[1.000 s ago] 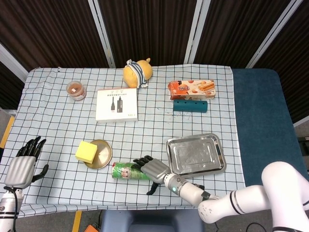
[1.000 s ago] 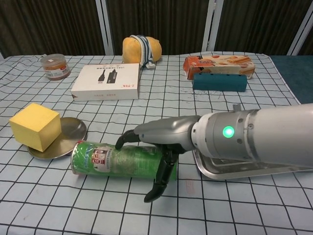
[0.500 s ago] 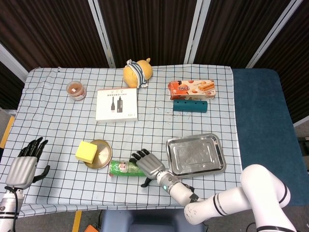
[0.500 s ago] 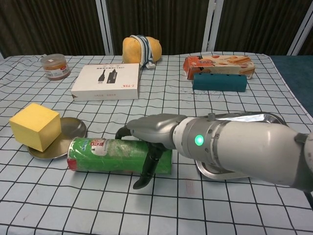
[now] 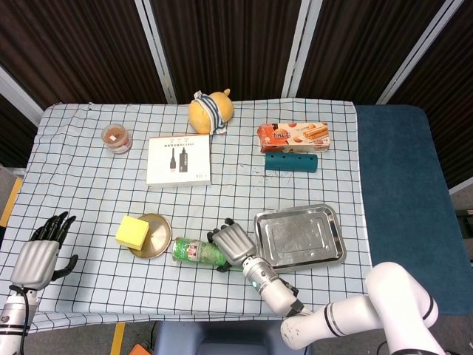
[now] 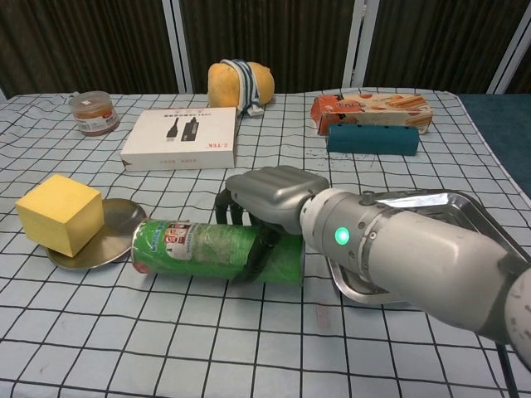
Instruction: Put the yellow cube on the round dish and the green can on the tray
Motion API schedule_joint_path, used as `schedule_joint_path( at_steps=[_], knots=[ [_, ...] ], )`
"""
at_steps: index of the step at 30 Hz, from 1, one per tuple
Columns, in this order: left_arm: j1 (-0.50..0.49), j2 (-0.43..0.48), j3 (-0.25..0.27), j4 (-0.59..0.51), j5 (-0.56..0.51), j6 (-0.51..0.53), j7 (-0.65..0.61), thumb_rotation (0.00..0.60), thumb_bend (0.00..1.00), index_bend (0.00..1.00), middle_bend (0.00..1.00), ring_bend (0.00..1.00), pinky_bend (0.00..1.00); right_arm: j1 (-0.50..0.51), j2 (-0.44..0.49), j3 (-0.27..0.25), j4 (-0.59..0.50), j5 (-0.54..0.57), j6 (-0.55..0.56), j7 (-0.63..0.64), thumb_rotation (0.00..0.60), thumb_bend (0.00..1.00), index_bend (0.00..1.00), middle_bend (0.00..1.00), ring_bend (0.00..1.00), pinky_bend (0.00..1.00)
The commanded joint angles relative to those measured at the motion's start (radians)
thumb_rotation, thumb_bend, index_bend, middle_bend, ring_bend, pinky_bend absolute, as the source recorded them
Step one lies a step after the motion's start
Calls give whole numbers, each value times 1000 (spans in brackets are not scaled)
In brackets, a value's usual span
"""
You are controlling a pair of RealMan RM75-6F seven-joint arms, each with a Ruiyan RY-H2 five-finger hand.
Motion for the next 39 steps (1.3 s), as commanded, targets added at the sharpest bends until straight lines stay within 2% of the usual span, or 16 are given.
schedule_joint_path(
  at_steps=[1,4,7,10,14,18,21,23,26,29,32,34,37,39],
  knots=[
    [0,1,0,0,0,-1,0,600,389,0,0,0,189,-10,12,5,-12,-9,4,4,600,61,714,523,507,322],
    [0,1,-1,-1,0,-5,3,600,390,0,0,0,190,-35,54,5,-59,-34,19,17,600,65,724,529,513,329],
    [1,4,-1,-5,-2,-8,8,600,391,0,0,0,191,-110,213,-36,-210,-106,96,40,600,65,724,529,513,329],
    [4,7,-4,-11,-6,-6,8,600,390,0,0,0,191,-170,317,-72,-266,-186,119,105,600,65,724,529,513,329],
    [8,11,-7,-16,-12,-4,7,600,390,0,0,0,191,-260,414,-135,-254,-317,148,226,600,65,723,529,513,329],
    [8,12,-8,-20,-15,-9,10,600,391,0,0,0,193,-337,468,-196,-184,-421,161,313,600,66,715,529,500,329],
    [7,12,-8,-22,-13,-12,12,600,392,0,0,0,193,-370,484,-211,-148,-444,150,348,600,66,702,523,446,329],
    [7,11,-7,-23,-10,-14,13,600,392,0,0,0,193,-386,493,-213,-125,-452,135,363,600,65,672,473,400,327],
    [6,11,-4,-24,-5,-17,15,600,391,0,0,0,194,-403,497,-207,-93,-459,117,361,600,65,601,370,328,300],
    [6,11,-3,-25,-1,-19,13,600,390,0,0,0,195,-412,497,-197,-71,-458,90,359,600,66,482,272,234,238],
    [6,12,-3,-25,0,-23,9,600,389,0,0,0,196,-417,500,-189,-58,-458,49,373,600,66,241,128,117,162],
    [6,13,-3,-25,0,-25,8,600,389,0,0,0,196,-421,500,-183,-49,-465,29,386,600,66,140,62,58,136],
    [6,13,-2,-26,1,-28,8,600,391,0,0,0,197,-428,505,-175,-40,-484,9,409,600,65,21,3,3,107],
    [6,14,-2,-26,2,-29,7,600,392,0,0,0,197,-435,512,-171,-41,-500,5,427,600,65,0,0,0,95]
  ],
)
